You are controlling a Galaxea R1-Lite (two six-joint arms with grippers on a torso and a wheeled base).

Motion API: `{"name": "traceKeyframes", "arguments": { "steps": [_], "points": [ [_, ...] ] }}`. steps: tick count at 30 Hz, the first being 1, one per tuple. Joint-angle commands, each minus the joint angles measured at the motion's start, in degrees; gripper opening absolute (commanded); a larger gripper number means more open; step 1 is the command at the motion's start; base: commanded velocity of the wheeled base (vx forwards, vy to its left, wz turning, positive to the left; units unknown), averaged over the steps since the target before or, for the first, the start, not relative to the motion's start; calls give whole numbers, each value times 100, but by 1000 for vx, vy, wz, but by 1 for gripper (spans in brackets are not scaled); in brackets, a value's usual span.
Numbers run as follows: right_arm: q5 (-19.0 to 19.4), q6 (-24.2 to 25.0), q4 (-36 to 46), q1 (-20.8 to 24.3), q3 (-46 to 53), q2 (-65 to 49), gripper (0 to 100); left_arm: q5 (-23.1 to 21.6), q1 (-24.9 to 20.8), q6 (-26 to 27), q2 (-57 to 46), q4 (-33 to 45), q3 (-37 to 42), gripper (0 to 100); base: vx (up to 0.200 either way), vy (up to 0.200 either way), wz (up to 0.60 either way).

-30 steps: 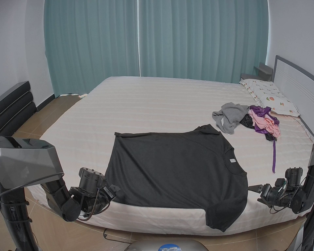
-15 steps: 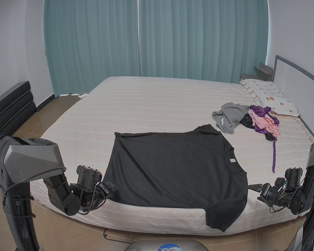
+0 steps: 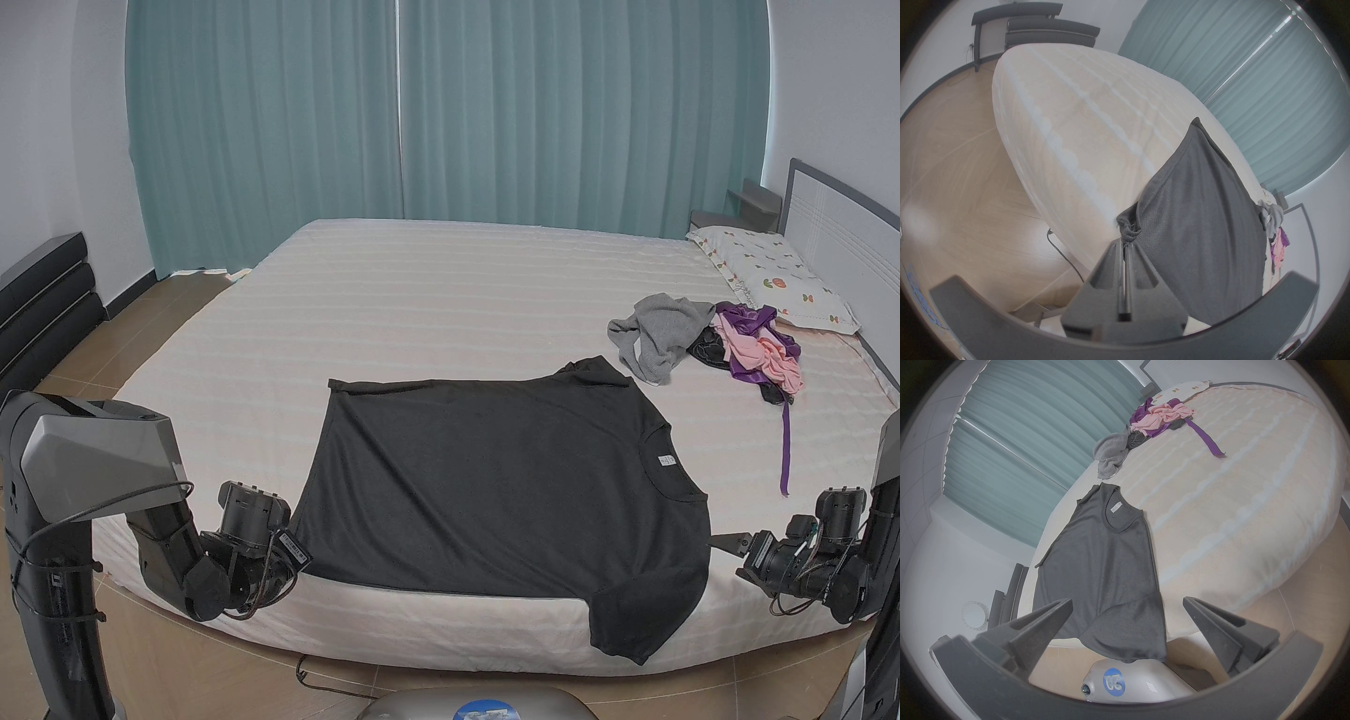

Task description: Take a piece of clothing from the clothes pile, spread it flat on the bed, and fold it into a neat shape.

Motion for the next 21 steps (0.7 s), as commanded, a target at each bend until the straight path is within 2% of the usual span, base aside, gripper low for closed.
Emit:
{"name": "traceKeyframes", "arguments": {
  "steps": [1, 6, 21],
  "points": [
    [1, -2, -6, -6, 6, 40, 100, 183, 3, 193, -6, -14, 166, 0, 0, 0, 0],
    [1, -2, 3, 2, 6, 40, 100, 263, -58, 413, -50, -31, 395, 0, 0, 0, 0],
    [-25, -37, -6, 99, -117, 260, 100, 254, -76, 518, -112, 21, 500, 0, 0, 0, 0]
  ]
}}
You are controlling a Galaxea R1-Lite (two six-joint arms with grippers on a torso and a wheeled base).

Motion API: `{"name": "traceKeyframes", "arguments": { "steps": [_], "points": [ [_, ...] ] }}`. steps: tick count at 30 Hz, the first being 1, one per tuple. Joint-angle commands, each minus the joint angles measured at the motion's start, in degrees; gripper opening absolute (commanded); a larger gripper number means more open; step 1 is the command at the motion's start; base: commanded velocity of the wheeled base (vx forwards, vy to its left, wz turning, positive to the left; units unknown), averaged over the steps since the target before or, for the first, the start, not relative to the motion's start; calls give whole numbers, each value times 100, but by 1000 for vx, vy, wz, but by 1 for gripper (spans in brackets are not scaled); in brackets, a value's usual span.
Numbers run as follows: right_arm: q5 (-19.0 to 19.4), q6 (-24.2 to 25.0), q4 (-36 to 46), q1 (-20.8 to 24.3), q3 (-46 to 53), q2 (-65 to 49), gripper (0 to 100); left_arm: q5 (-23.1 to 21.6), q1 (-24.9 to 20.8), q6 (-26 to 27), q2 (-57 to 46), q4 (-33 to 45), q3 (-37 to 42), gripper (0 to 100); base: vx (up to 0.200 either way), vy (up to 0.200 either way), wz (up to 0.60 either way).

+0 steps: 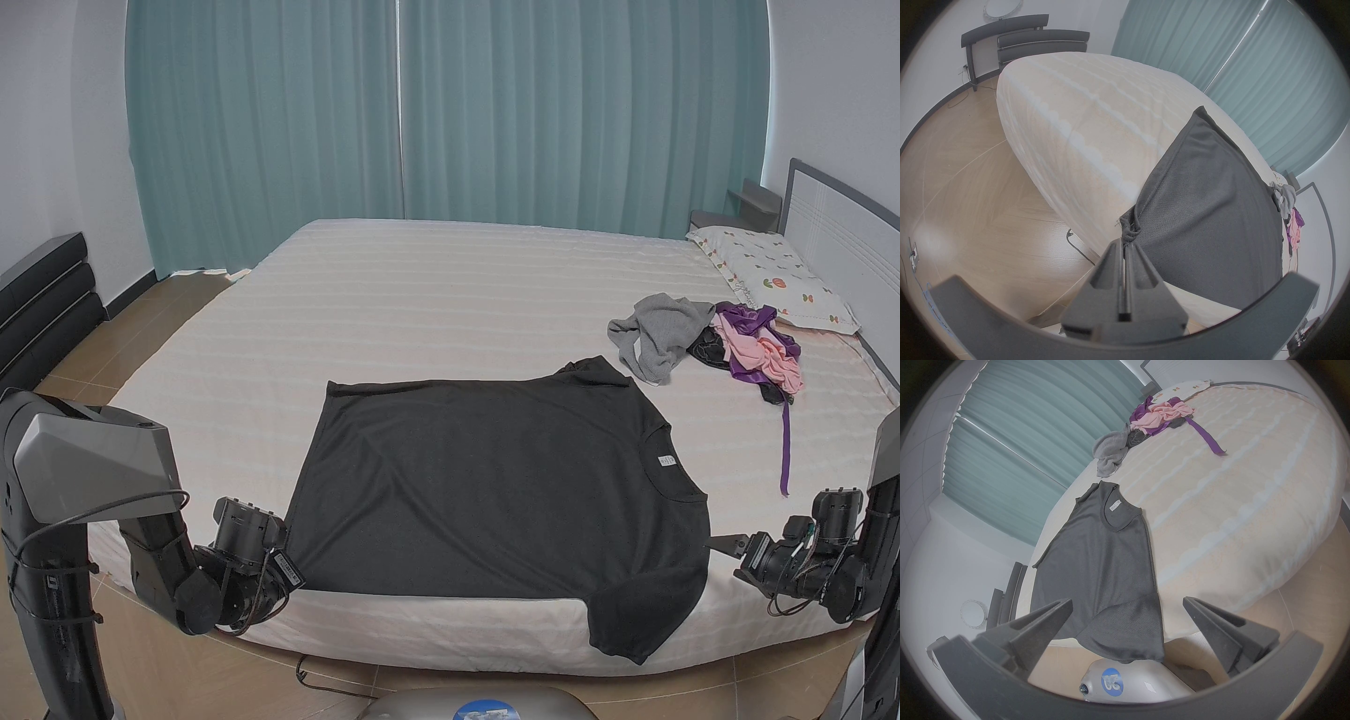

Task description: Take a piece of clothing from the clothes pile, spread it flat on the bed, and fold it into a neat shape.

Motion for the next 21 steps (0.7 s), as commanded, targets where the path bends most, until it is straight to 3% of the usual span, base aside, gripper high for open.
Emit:
{"name": "traceKeyframes", "arguments": {
  "steps": [1, 4, 9, 21],
  "points": [
    [-29, 5, -9, 99, -124, 200, 100, -10, 0, 0, 13, 4, 4, 0, 0, 0, 0],
    [-144, 5, 53, 196, -256, 244, 100, -10, 0, 0, 4, 4, 4, 0, 0, 0, 0],
    [-715, -4, 62, 547, -572, 543, 100, -45, 0, 0, -13, -5, 48, 0, 0, 0, 0],
    [-741, 5, 334, 591, -1390, 1017, 100, -63, 0, 9, 39, -48, 56, 0, 0, 0, 0]
  ]
}}
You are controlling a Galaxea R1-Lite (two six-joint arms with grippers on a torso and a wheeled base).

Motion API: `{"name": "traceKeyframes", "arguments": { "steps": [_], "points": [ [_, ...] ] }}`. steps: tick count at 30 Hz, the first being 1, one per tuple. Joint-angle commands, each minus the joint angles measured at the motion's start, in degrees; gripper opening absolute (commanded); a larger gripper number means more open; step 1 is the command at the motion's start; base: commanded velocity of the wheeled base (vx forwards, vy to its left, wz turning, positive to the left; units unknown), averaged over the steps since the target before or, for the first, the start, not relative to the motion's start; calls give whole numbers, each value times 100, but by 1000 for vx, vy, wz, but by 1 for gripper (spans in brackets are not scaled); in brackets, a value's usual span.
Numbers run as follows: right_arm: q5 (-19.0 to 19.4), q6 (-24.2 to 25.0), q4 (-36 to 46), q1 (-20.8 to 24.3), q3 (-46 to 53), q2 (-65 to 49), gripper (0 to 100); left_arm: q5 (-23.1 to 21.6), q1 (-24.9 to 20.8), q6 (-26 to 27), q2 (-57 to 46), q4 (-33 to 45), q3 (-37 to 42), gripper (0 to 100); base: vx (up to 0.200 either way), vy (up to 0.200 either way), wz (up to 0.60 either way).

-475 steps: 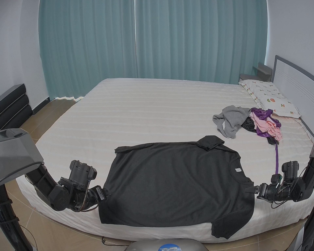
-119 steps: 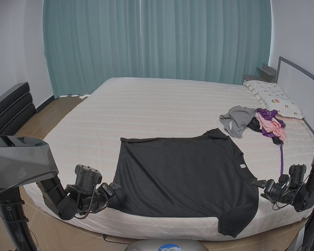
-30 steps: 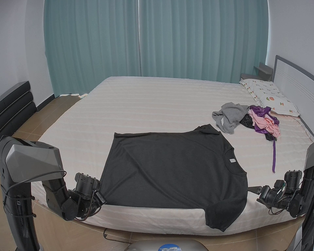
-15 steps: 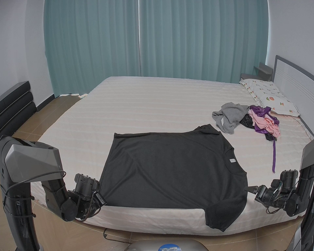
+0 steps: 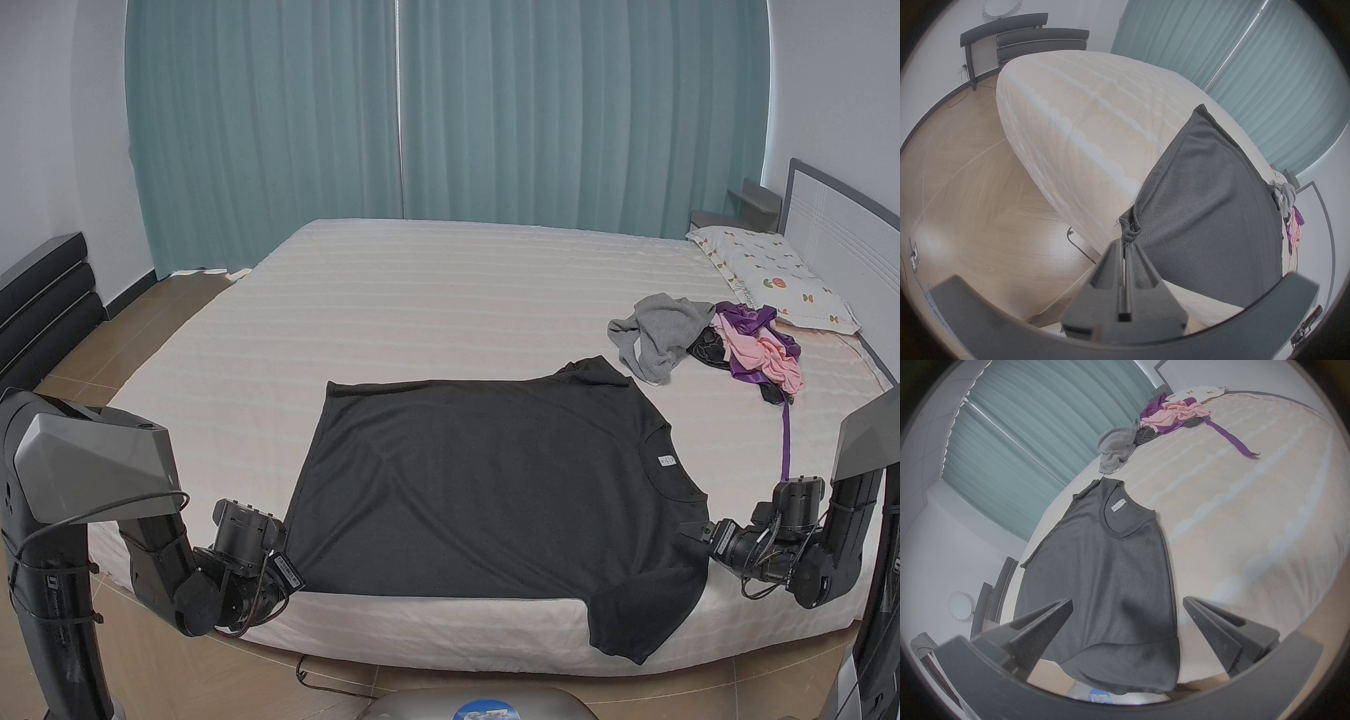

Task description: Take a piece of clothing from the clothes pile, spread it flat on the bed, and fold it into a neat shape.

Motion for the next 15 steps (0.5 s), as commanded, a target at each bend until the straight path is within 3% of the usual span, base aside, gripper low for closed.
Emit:
{"name": "traceKeyframes", "arguments": {
  "steps": [1, 2, 15],
  "points": [
    [-10, 7, -19, -28, -182, 345, 100, -3, 0, 3, 39, -24, 4, 0, 0, 0, 0],
    [-10, 7, -37, -72, -164, 283, 0, -3, -9, 3, 39, -15, 4, 0, 0, 0, 0],
    [-89, -151, 25, -344, 284, -253, 0, -12, -9, 3, 22, -33, 22, 0, 0, 0, 0]
  ]
}}
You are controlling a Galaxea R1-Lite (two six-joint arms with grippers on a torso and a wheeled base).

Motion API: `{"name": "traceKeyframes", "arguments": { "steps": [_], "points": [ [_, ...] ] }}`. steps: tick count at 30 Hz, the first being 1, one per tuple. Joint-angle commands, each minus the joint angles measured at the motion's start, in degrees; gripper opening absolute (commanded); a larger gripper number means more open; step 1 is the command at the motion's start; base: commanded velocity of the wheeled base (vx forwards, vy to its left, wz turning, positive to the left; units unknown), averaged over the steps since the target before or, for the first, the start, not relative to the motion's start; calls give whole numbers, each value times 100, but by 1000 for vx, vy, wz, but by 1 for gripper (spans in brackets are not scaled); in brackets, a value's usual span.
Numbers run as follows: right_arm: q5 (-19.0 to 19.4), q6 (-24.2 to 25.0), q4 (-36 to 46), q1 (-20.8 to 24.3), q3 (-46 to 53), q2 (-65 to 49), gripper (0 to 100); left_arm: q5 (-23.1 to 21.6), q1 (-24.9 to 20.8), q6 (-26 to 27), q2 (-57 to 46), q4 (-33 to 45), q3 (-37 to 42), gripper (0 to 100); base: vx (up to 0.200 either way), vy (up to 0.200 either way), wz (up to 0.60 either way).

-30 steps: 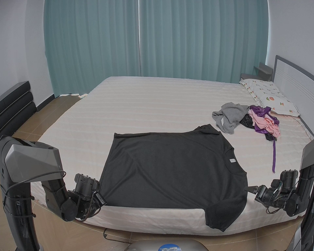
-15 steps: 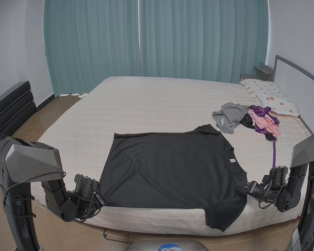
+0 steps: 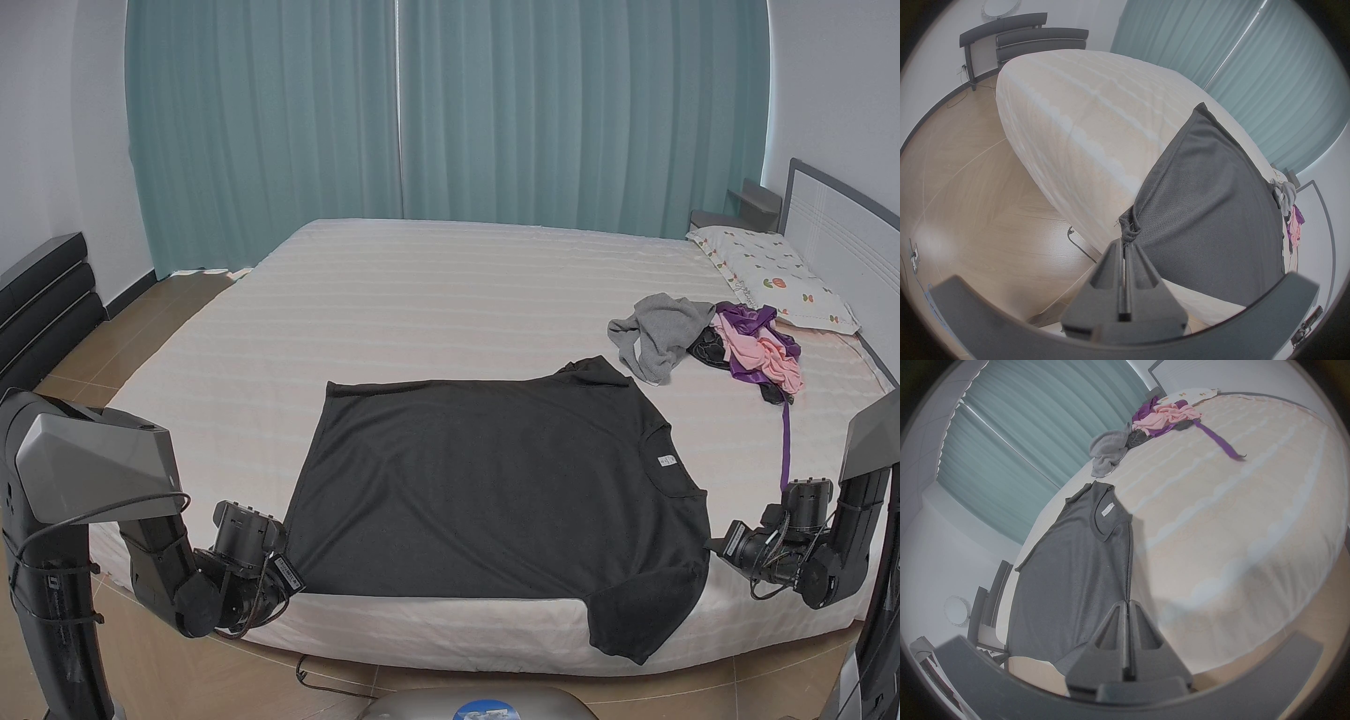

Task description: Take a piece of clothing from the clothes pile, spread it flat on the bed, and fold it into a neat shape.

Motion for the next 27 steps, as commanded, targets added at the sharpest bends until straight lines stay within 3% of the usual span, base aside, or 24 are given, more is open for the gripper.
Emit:
{"name": "traceKeyframes", "arguments": {
  "steps": [1, 17, 27],
  "points": [
    [-7, -148, 3, -169, 167, -186, 0, -1, 7, 0, 0, -2, 5, 0, 0, 0, 0],
    [-78, -403, 3, -292, 220, -45, 0, -18, 7, -17, 17, -2, -13, 0, 0, 0, 0],
    [-69, -403, -6, -265, 167, 104, 0, -282, 16, -26, -9, -11, -13, 0, 0, 0, 0]
  ]
}}
